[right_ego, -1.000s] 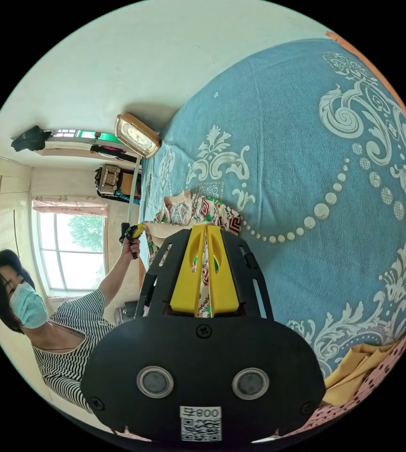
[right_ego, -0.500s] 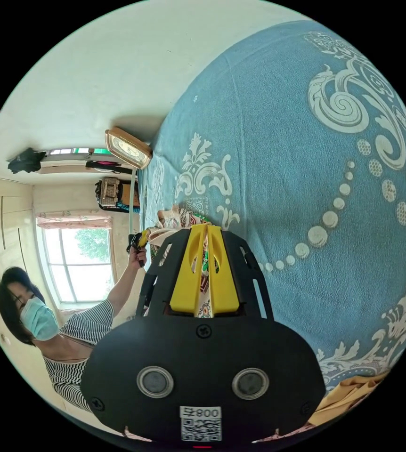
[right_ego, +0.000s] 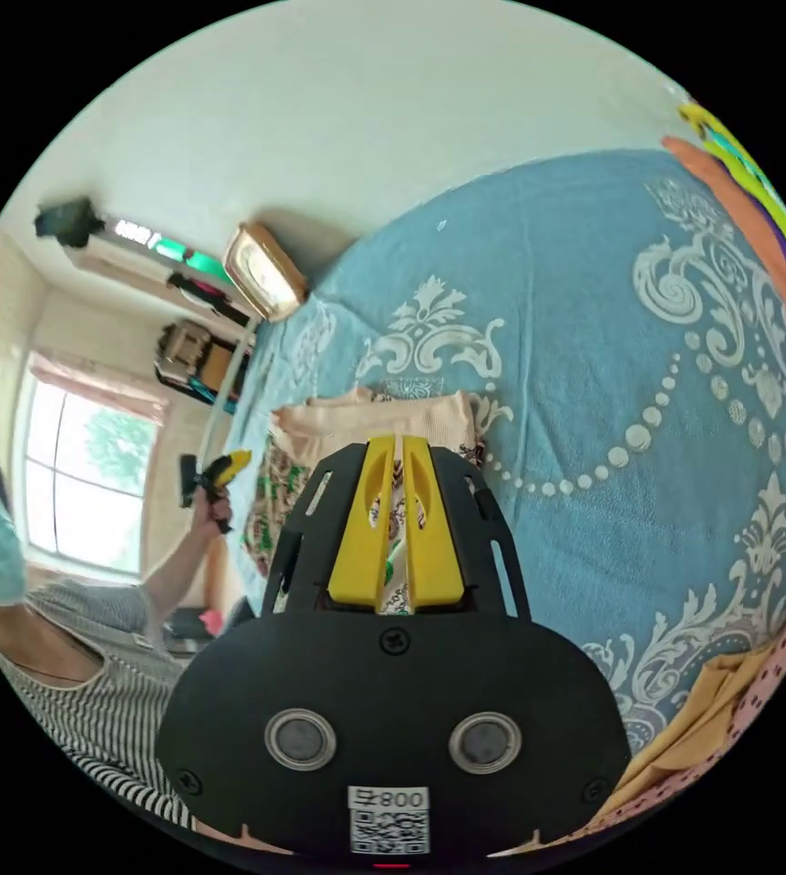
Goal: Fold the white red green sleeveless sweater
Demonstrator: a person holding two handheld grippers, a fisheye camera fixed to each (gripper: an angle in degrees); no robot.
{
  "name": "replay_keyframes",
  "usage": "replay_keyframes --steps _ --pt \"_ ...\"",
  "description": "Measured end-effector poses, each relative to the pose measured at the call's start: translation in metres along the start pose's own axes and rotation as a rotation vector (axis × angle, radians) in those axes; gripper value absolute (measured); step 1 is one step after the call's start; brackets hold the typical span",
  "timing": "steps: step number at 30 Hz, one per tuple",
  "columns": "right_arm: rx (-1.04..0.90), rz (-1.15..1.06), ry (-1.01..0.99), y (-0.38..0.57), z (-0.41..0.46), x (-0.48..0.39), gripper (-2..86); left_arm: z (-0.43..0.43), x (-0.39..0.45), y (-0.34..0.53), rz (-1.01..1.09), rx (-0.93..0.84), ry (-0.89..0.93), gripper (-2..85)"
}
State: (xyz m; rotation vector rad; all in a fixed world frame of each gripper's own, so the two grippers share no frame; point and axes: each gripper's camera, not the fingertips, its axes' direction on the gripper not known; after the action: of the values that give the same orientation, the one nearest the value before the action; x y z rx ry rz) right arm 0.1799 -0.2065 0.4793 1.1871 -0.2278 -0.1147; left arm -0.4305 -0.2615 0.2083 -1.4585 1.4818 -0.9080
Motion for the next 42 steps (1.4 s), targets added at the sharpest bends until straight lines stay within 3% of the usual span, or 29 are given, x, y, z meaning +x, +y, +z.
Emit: replay_keyframes --steps 5,11,18,28,42 --pt "-0.08 -0.164 0.437 -0.005 0.064 -0.083 3.6 0.045 0.06 -0.021 0.175 -0.106 -0.258 7.5" --pt "-0.141 -0.222 0.601 -0.011 0.115 -0.118 4.8 0.09 0.102 -0.038 0.27 -0.18 -0.511 5.7" --pt "-0.12 -0.211 0.574 -0.012 0.125 -0.138 1.4 0.088 0.13 -0.039 0.283 -0.152 -0.506 1.6" --pt "0.055 -0.18 0.506 -0.004 0.099 -0.167 0.4 0.065 0.175 -0.037 0.343 -0.041 -0.485 0.8" --pt "-0.02 -0.17 0.543 -0.003 0.137 -0.17 0.7 0.077 0.163 -0.035 0.291 -0.102 -0.524 1.7"
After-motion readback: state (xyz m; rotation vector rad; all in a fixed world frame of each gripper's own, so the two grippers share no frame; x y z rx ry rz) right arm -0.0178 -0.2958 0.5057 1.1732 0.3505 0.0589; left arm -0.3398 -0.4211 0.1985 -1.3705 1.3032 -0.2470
